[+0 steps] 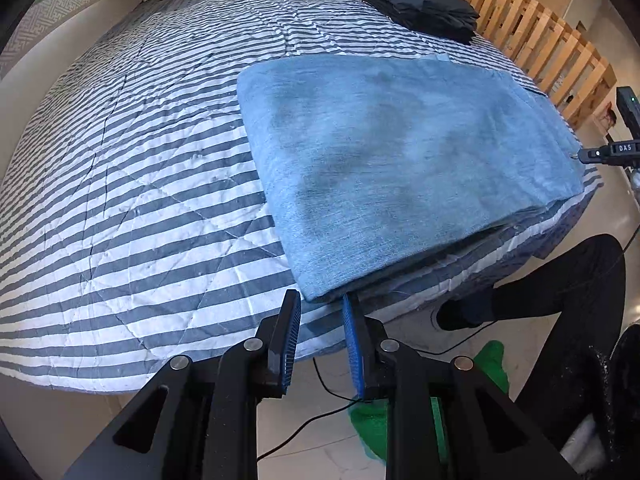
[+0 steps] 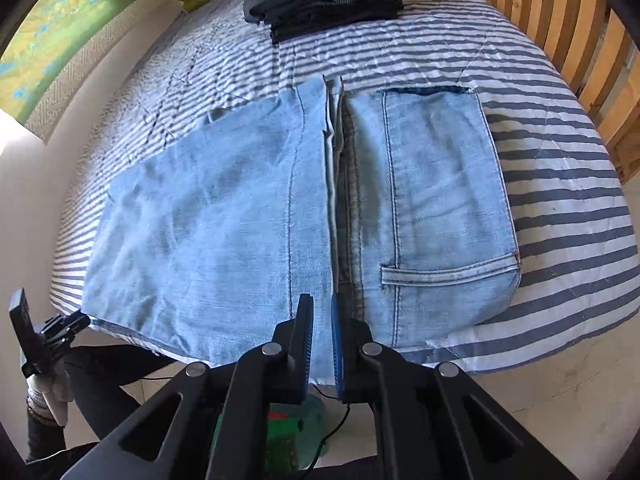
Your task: Organize objects
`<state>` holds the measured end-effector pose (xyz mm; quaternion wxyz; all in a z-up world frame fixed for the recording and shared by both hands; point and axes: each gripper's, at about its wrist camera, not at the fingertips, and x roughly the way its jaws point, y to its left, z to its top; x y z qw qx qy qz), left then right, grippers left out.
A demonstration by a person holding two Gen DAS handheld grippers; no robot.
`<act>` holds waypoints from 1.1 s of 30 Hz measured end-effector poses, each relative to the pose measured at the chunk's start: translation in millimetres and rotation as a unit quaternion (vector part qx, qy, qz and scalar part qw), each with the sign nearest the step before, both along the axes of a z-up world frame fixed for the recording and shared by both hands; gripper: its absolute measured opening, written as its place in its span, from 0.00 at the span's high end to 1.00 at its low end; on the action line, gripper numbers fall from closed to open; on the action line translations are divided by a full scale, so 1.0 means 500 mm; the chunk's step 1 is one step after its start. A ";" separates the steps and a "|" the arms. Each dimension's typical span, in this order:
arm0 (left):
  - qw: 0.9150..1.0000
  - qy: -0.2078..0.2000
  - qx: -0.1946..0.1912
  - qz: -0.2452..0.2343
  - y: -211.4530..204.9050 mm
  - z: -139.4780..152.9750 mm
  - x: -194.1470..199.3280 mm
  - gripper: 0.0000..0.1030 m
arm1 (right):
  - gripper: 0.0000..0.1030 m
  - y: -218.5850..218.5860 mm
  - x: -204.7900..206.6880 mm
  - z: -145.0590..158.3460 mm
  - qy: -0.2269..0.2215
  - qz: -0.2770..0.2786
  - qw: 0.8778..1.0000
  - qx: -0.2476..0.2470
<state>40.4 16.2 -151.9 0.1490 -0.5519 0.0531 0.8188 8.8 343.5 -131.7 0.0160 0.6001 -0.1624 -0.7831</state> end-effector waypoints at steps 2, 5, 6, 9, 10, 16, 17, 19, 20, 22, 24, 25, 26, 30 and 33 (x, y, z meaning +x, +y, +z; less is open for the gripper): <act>1.000 0.007 -0.004 0.004 0.013 -0.003 0.004 0.69 | 0.80 0.011 0.006 0.002 -0.005 -0.013 1.000 0.024; 1.000 0.011 -0.009 0.024 0.016 -0.007 0.000 0.65 | 0.78 -0.031 0.007 0.041 0.031 0.019 0.998 0.046; 0.999 0.012 -0.012 0.031 0.015 -0.008 -0.003 0.65 | 0.76 -0.059 0.006 0.052 0.039 0.041 0.998 0.042; 0.998 0.019 -0.026 0.050 0.016 -0.010 -0.012 0.65 | 0.72 -0.170 0.007 0.076 0.066 0.127 0.989 0.031; 0.998 0.027 -0.032 0.053 0.021 -0.010 -0.013 0.65 | 0.71 -0.215 0.005 0.076 0.069 0.157 0.985 0.028; 0.996 0.035 -0.063 0.060 0.019 -0.003 -0.014 0.72 | 0.70 -0.374 -0.027 -0.008 0.031 0.241 0.968 0.068; 0.996 0.039 -0.063 0.055 0.018 0.004 -0.010 0.73 | 0.70 -0.370 -0.037 -0.030 0.014 0.236 0.969 0.076; 0.996 0.044 -0.068 0.046 0.017 0.017 -0.002 0.77 | 0.70 -0.350 -0.053 -0.065 -0.014 0.222 0.973 0.070; 0.996 0.046 -0.070 0.042 0.015 0.025 0.004 0.81 | 0.70 -0.340 -0.059 -0.076 -0.023 0.216 0.974 0.063; 0.994 0.056 -0.083 0.037 0.003 0.039 0.015 0.84 | 0.71 -0.323 -0.067 -0.087 -0.034 0.207 0.977 0.040; 0.995 0.056 -0.075 0.042 -0.009 0.053 0.021 0.84 | 0.71 -0.311 -0.072 -0.088 -0.039 0.201 0.979 0.024; 0.995 0.055 -0.069 0.042 -0.015 0.056 0.022 0.84 | 0.71 -0.309 -0.071 -0.083 -0.039 0.201 0.979 0.023; 0.996 0.053 -0.068 0.037 -0.015 0.057 0.024 0.84 | 0.71 -0.307 -0.068 -0.073 -0.032 0.197 0.980 0.023; 0.997 0.048 -0.061 0.019 -0.003 0.049 0.026 0.84 | 0.70 -0.351 -0.028 -0.005 0.021 0.227 0.974 -0.011; 0.996 0.054 -0.067 -0.010 0.026 0.040 0.022 0.84 | 0.71 -0.436 0.010 0.022 0.065 0.287 0.956 0.009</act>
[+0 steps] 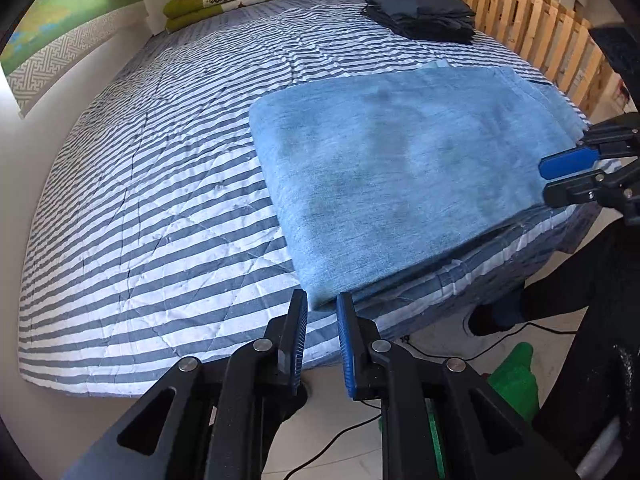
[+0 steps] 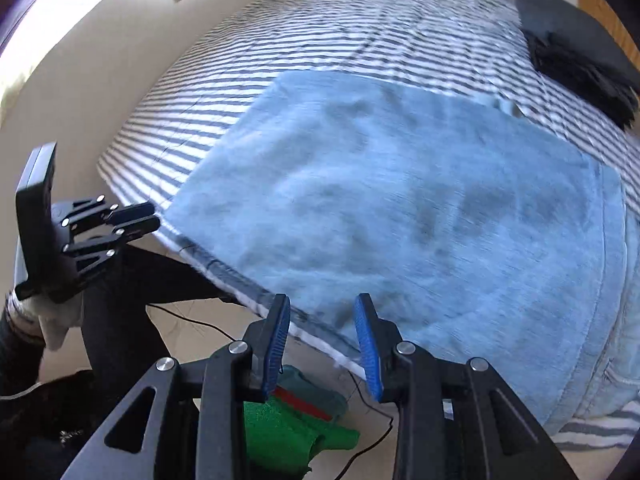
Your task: Organize objects
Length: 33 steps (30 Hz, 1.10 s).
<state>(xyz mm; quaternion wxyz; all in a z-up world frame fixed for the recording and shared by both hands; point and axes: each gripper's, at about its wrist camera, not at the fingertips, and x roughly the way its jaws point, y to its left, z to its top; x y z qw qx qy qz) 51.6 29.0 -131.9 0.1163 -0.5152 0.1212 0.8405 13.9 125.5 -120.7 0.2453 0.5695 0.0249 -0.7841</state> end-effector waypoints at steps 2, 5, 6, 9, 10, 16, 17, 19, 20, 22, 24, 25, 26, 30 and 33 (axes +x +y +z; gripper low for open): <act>1.000 -0.013 0.002 -0.010 0.008 -0.015 -0.012 0.84 | 0.71 -0.059 0.009 -0.002 0.034 0.043 0.998 0.031; 0.999 -0.032 0.036 0.010 -0.010 -0.024 -0.042 0.83 | 0.70 -0.140 0.004 -0.023 0.041 0.095 0.994 0.043; 0.998 -0.035 0.051 0.015 -0.019 -0.022 -0.052 0.83 | 0.70 -0.162 0.003 -0.034 0.043 0.109 0.992 0.052; 0.996 -0.039 0.073 0.022 -0.031 -0.016 -0.070 0.83 | 0.64 -0.212 -0.003 -0.065 0.063 0.139 0.984 0.093; 0.996 -0.039 0.074 0.020 -0.032 -0.014 -0.073 0.82 | 0.63 -0.223 -0.006 -0.073 0.067 0.147 0.982 0.102; 0.996 -0.038 0.078 0.012 -0.034 -0.001 -0.075 0.82 | 0.63 -0.239 -0.032 -0.089 0.078 0.154 0.975 0.140; 0.996 -0.037 0.079 0.012 -0.037 0.002 -0.072 0.82 | 0.64 -0.232 -0.038 -0.086 0.067 0.148 0.979 0.126; 0.996 -0.033 0.084 0.013 -0.046 0.011 -0.061 0.82 | 0.75 -0.219 -0.054 -0.078 0.053 0.136 0.984 0.107; 0.996 -0.032 0.087 0.015 -0.051 0.015 -0.054 0.82 | 0.79 -0.215 -0.058 -0.074 0.048 0.131 0.985 0.100; 0.995 -0.031 0.089 0.016 -0.051 0.017 -0.039 0.81 | 0.85 -0.207 -0.068 -0.063 0.044 0.121 0.988 0.087; 0.996 -0.031 0.080 0.015 -0.035 0.013 -0.023 0.70 | 0.87 -0.202 -0.076 -0.052 0.043 0.110 0.990 0.073; 0.997 -0.029 0.076 0.014 -0.023 0.010 -0.016 0.68 | 0.87 -0.200 -0.079 -0.048 0.042 0.105 0.991 0.066; 0.997 -0.024 0.071 0.013 -0.009 0.007 -0.011 0.67 | 0.88 -0.199 -0.083 -0.045 0.040 0.102 0.992 0.061; 0.999 0.015 0.031 0.029 0.037 -0.005 -0.003 0.65 | 0.89 -0.186 -0.089 -0.040 0.029 0.086 0.995 0.037; 0.996 0.034 0.029 0.071 0.047 -0.012 -0.012 0.60 | 0.90 -0.177 -0.096 -0.030 0.031 0.078 0.996 0.022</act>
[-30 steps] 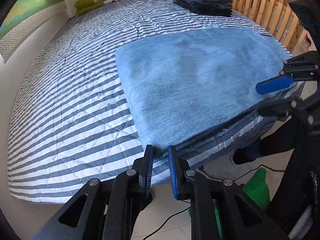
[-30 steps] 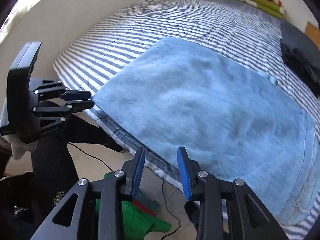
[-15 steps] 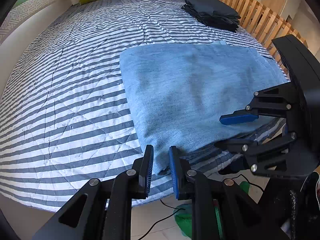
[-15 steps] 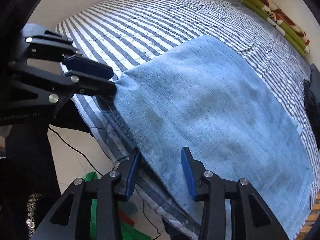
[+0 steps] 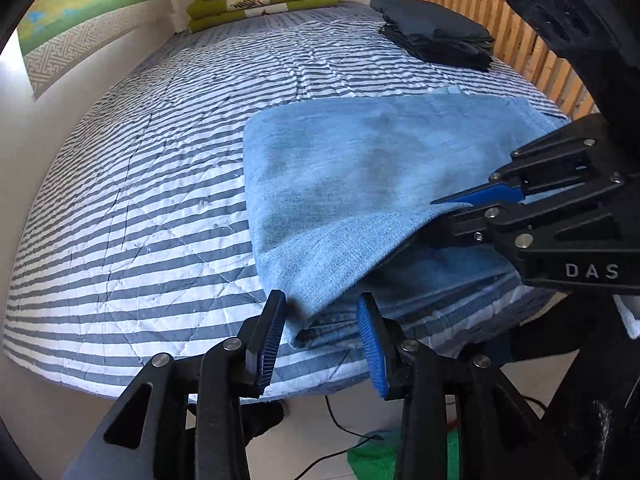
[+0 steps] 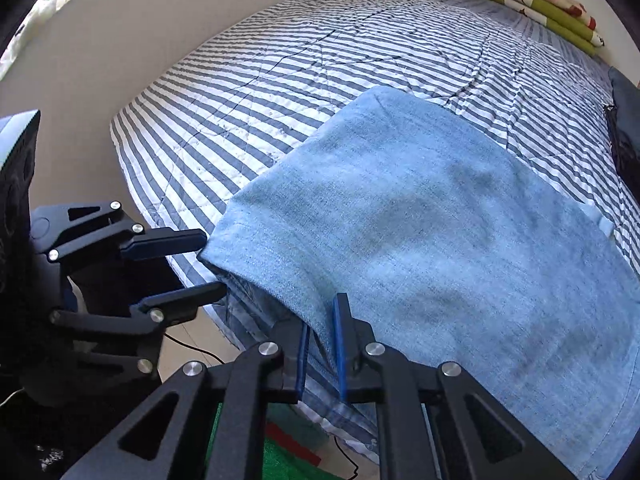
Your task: Organize objects
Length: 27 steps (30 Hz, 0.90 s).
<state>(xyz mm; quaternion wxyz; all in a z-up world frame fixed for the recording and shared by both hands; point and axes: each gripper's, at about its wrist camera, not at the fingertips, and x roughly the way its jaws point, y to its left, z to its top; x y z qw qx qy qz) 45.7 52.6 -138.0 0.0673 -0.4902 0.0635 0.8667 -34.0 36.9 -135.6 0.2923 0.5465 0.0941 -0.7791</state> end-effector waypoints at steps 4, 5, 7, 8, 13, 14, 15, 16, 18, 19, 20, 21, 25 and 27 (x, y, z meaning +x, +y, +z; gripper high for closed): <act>0.998 0.007 -0.004 0.055 0.000 -0.018 -0.022 0.59 | 0.91 0.011 -0.009 0.013 -0.001 -0.007 1.000 -0.018; 0.998 0.011 -0.009 0.062 0.002 -0.024 -0.024 0.59 | 0.92 0.016 -0.011 0.016 -0.004 -0.011 1.000 -0.026; 0.997 0.023 -0.018 0.078 -0.002 -0.036 -0.026 0.59 | 0.92 0.027 -0.012 0.021 -0.008 -0.016 0.999 -0.038; 0.996 0.019 -0.014 0.086 -0.010 -0.042 -0.027 0.61 | 0.92 0.030 -0.013 0.024 -0.007 -0.017 0.999 -0.042; 0.995 0.003 0.029 0.094 -0.067 -0.035 -0.004 0.73 | 0.92 0.037 -0.010 0.014 -0.018 -0.017 0.999 -0.047; 0.995 -0.002 0.038 0.093 -0.074 -0.031 0.001 0.73 | 0.92 0.034 -0.008 0.006 -0.024 -0.012 0.999 -0.047; 0.995 -0.004 0.045 0.090 -0.078 -0.026 0.007 0.73 | 0.89 0.028 -0.004 -0.002 -0.032 -0.004 0.998 -0.044; 0.995 -0.005 0.048 0.085 -0.082 -0.023 0.013 0.73 | 0.88 0.021 0.000 -0.011 -0.039 0.009 0.998 -0.039; 0.996 -0.001 0.054 0.077 -0.093 -0.017 0.026 0.73 | 0.81 0.010 0.013 -0.025 -0.053 0.038 0.998 -0.020; 0.996 -0.004 0.062 0.070 -0.102 -0.018 0.032 0.73 | 0.78 0.011 0.019 -0.027 -0.062 0.049 0.997 -0.022; 0.996 -0.012 0.067 0.063 -0.111 -0.021 0.038 0.73 | 0.78 0.014 0.023 -0.023 -0.068 0.055 0.996 -0.028; 0.996 -0.020 0.067 0.054 -0.118 -0.022 0.044 0.73 | 0.78 0.021 0.023 -0.015 -0.071 0.057 0.995 -0.039; 0.995 -0.011 0.090 0.052 -0.163 0.020 0.067 0.73 | 0.73 0.049 -0.007 0.028 -0.085 0.033 0.988 -0.122; 0.993 0.010 0.106 0.054 -0.173 0.058 0.051 0.73 | 0.73 0.054 -0.032 0.034 -0.087 0.005 0.985 -0.149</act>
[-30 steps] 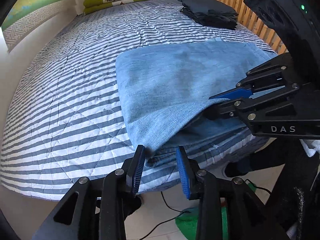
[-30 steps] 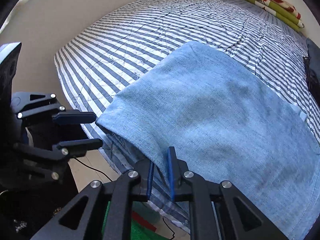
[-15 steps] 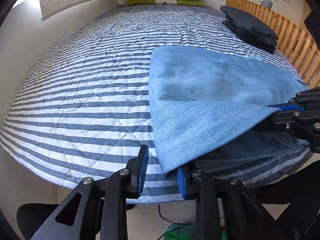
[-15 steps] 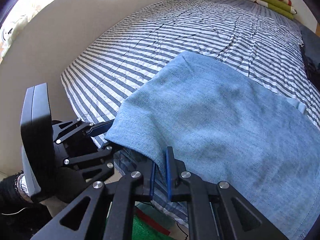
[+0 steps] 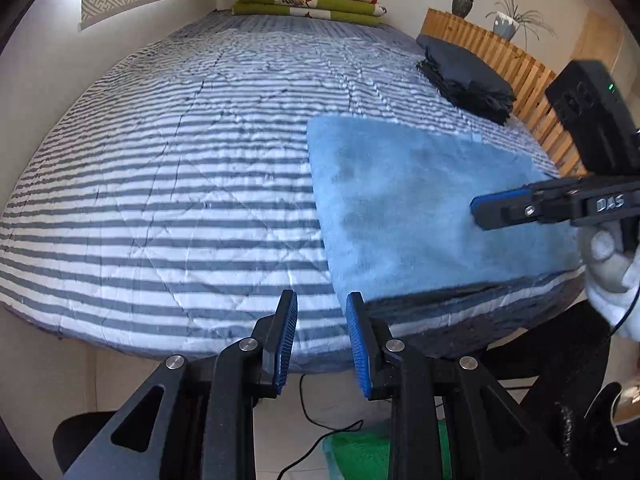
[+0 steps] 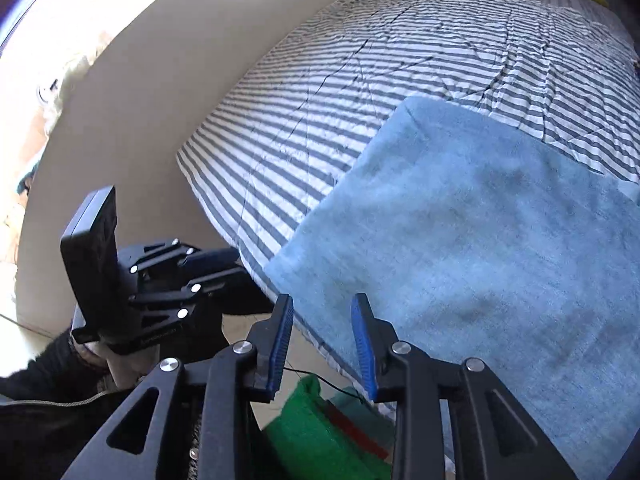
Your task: Organize objects
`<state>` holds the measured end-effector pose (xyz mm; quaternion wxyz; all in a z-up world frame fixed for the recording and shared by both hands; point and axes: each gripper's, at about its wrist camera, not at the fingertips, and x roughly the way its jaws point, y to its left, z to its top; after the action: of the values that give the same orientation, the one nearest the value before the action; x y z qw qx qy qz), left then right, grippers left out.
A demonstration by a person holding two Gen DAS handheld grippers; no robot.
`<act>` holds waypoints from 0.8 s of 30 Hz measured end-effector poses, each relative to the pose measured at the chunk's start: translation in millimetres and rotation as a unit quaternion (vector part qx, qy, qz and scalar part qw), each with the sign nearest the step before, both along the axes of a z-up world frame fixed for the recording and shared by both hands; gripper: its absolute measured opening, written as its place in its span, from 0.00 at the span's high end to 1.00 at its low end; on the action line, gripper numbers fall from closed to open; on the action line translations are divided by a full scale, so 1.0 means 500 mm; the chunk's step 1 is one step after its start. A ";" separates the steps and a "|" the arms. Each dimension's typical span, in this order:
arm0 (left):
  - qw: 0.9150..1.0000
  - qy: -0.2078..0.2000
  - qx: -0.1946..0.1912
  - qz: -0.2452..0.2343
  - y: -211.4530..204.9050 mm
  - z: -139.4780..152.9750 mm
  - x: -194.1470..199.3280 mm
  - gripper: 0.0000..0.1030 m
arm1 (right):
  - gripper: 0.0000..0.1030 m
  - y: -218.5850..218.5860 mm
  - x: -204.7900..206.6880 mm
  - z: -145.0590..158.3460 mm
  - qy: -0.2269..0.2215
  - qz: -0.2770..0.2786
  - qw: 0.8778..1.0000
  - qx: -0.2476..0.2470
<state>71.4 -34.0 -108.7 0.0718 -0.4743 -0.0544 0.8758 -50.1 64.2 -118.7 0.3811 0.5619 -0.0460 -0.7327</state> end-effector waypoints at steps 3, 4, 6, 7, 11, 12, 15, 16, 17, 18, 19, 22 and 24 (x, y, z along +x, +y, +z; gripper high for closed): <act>0.999 0.023 0.021 -0.022 0.021 0.029 -0.048 0.73 | 0.75 -0.007 -0.037 -0.017 -0.007 -0.043 0.999 0.012; 0.999 0.023 0.028 -0.034 0.033 0.026 -0.066 0.73 | 0.78 -0.008 -0.051 -0.020 -0.011 -0.055 0.998 0.015; 0.998 0.009 0.028 -0.053 0.056 0.001 -0.093 0.74 | 0.82 -0.002 -0.077 -0.016 -0.017 -0.081 0.997 0.007; 0.998 -0.006 0.026 -0.061 0.063 -0.021 -0.101 0.74 | 0.82 -0.004 -0.089 -0.011 -0.011 -0.090 0.996 0.006; 0.994 -0.071 0.019 -0.079 0.068 -0.122 -0.105 0.75 | 0.82 -0.044 -0.145 -0.008 -0.001 -0.096 0.995 -0.002; 0.995 -0.061 0.026 -0.078 0.065 -0.132 -0.097 0.75 | 0.82 -0.058 -0.164 -0.017 -0.005 -0.100 0.995 -0.003; 0.995 -0.058 0.037 -0.078 0.058 -0.130 -0.094 0.74 | 0.82 -0.103 -0.224 -0.052 0.003 -0.110 0.994 0.022; 0.994 -0.060 0.042 -0.075 0.055 -0.131 -0.095 0.74 | 0.82 -0.112 -0.248 -0.068 -0.002 -0.119 0.993 0.026; 0.994 -0.061 0.043 -0.075 0.054 -0.130 -0.095 0.74 | 0.82 -0.114 -0.272 -0.084 -0.018 -0.130 0.991 0.022; 0.995 -0.061 0.041 -0.073 0.051 -0.124 -0.092 0.74 | 0.82 -0.116 -0.295 -0.104 -0.033 -0.144 0.989 0.025; 0.995 -0.056 0.044 -0.068 0.046 -0.112 -0.088 0.74 | 0.82 -0.117 -0.313 -0.124 -0.044 -0.156 0.986 0.035; 0.996 -0.031 0.074 -0.028 0.009 -0.071 -0.071 0.73 | 0.82 -0.120 -0.329 -0.146 -0.058 -0.149 0.986 0.040; 0.995 -0.025 0.092 -0.002 -0.016 -0.065 -0.065 0.66 | 0.80 -0.111 -0.321 -0.129 -0.068 -0.151 0.986 0.032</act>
<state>38.8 -42.1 -141.4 0.1153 -0.4877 -0.1361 0.8546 -210.9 8.8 -183.3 0.2437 0.6092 -0.1326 -0.7429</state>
